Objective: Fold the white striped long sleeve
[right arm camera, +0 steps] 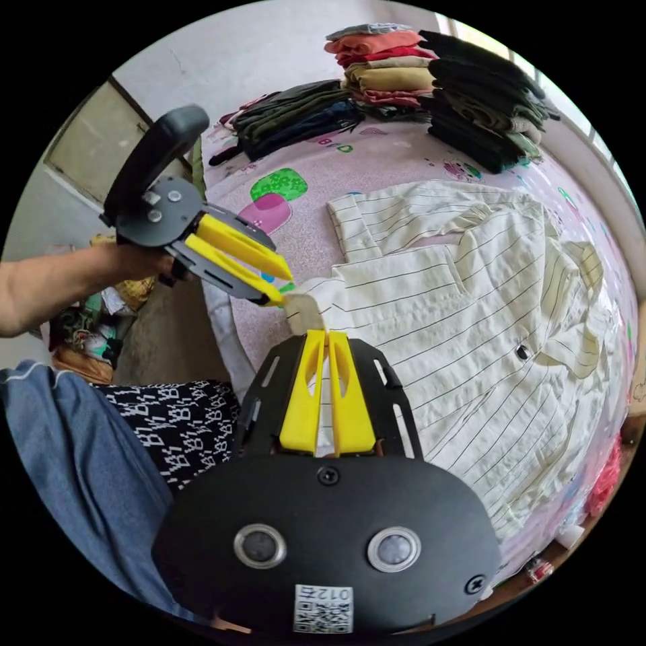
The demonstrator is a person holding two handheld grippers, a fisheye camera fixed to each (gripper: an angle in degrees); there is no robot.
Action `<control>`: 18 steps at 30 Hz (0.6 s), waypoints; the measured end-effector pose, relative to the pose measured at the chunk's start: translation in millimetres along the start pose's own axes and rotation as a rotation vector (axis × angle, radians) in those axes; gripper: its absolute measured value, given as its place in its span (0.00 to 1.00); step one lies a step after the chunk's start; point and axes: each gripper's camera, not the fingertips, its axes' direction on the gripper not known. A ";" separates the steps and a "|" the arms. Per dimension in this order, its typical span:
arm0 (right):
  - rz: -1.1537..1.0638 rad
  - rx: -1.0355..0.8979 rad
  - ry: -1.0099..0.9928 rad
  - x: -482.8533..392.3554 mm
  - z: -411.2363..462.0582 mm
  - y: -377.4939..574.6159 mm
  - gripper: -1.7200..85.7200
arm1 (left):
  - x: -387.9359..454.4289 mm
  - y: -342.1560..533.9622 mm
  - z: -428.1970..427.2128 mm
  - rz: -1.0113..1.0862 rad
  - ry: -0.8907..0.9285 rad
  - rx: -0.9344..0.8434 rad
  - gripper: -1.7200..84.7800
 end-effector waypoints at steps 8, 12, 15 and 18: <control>-0.041 0.024 0.003 2.9 -23.4 8.3 0.03 | 37.0 -9.1 5.8 -0.103 -0.150 -0.049 0.13; -0.095 0.026 0.010 -6.5 -28.0 13.3 0.03 | 40.5 -18.9 4.2 -0.197 -0.293 -0.026 0.06; -0.133 0.002 0.035 -15.3 -35.6 15.4 0.03 | 42.3 -21.2 -10.9 -0.209 -0.301 -0.039 0.03; -0.165 -0.028 0.022 -26.6 -56.5 14.2 0.03 | 29.9 1.4 -61.0 -0.347 -0.120 0.032 0.02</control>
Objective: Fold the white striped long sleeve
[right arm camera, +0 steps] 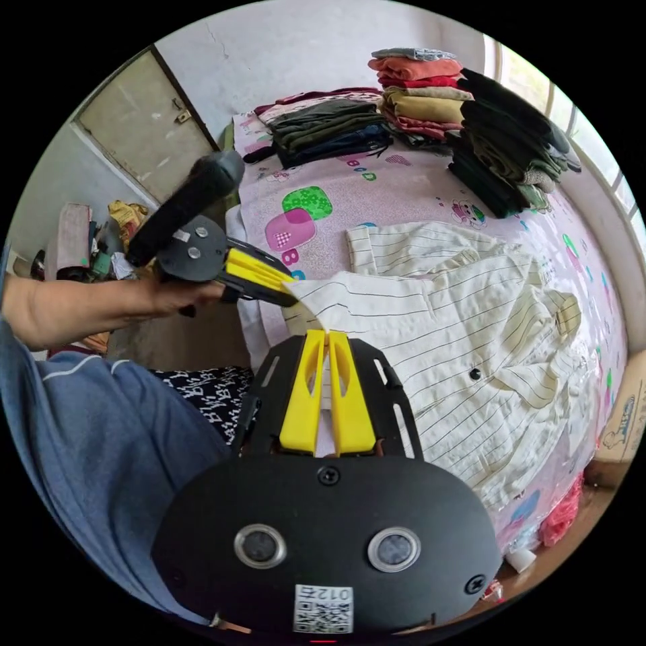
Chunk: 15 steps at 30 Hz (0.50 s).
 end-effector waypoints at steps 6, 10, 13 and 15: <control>-0.134 -0.137 -0.043 -12.2 54.9 4.7 0.05 | -30.4 41.1 -20.8 -0.133 0.134 -0.061 0.02; -0.145 -0.188 -0.095 6.7 88.8 33.6 0.08 | -29.7 63.1 28.7 -0.105 0.114 -0.132 0.02; -0.038 -0.126 -0.103 53.4 76.3 62.6 0.07 | -39.4 75.9 28.1 -0.116 0.101 -0.162 0.03; 0.085 -0.097 -0.129 94.6 71.0 85.6 0.07 | -50.1 84.0 8.4 -0.185 0.048 -0.116 0.03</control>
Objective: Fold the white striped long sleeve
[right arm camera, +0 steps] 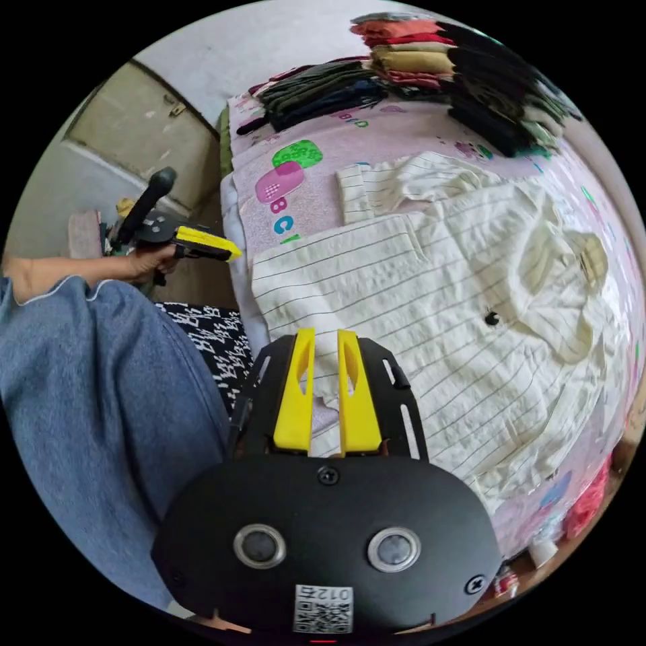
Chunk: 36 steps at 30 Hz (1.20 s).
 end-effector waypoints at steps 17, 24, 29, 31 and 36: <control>0.278 0.014 -0.116 165.0 43.1 53.7 0.02 | -34.2 -221.3 -46.1 -0.137 0.031 0.196 0.14; 0.296 -0.031 -0.124 191.8 74.4 65.4 0.02 | 24.4 -245.0 -40.9 0.055 -0.231 0.090 0.10; 0.327 -0.016 -0.126 212.5 88.4 73.8 0.02 | 62.4 -265.3 -52.3 0.235 -0.413 0.015 0.04; 0.346 0.001 -0.131 220.3 90.9 78.1 0.02 | 49.0 -276.3 -72.0 0.204 -0.426 0.039 0.04; 0.372 -0.003 -0.137 241.0 105.1 86.9 0.02 | -8.2 -320.5 -136.7 0.120 -0.467 0.082 0.03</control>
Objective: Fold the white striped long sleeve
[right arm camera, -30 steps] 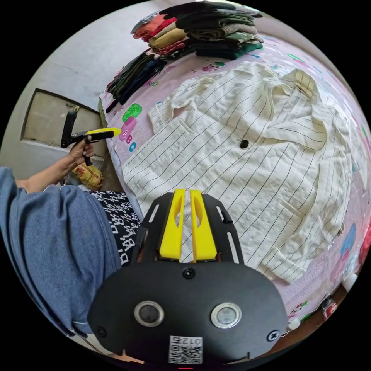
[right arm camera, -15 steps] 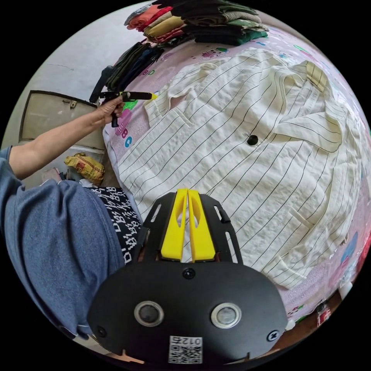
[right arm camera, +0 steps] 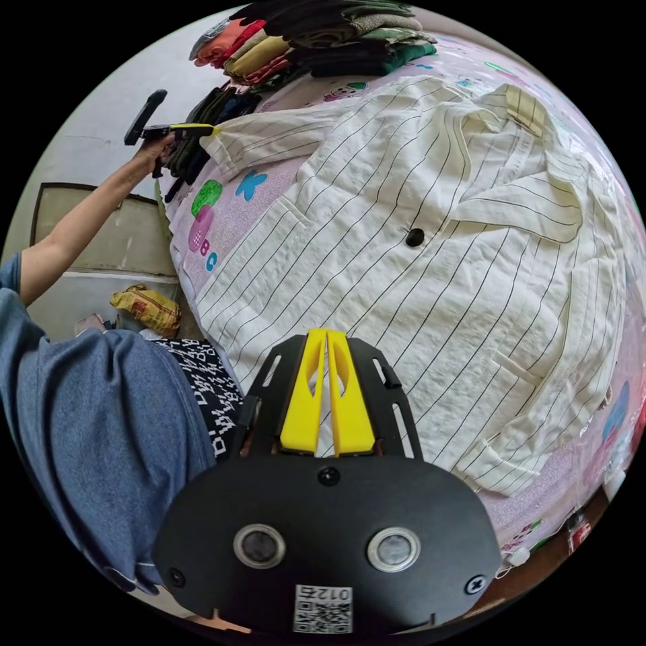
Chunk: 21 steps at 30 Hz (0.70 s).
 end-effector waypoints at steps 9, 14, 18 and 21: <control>0.038 0.011 -0.006 36.4 23.7 -14.1 0.02 | -54.7 -33.7 -24.3 0.036 0.242 -0.120 0.03; 0.040 0.053 0.082 55.6 25.7 -31.0 0.03 | -63.4 -17.6 38.6 -0.250 0.133 -0.268 0.03; 0.114 0.159 0.241 93.7 1.7 -36.5 0.04 | -96.9 15.3 34.4 -0.586 0.202 -0.136 0.02; 0.138 0.226 0.383 125.2 -18.3 -54.5 0.07 | -130.1 56.8 22.4 -0.903 0.425 0.075 0.03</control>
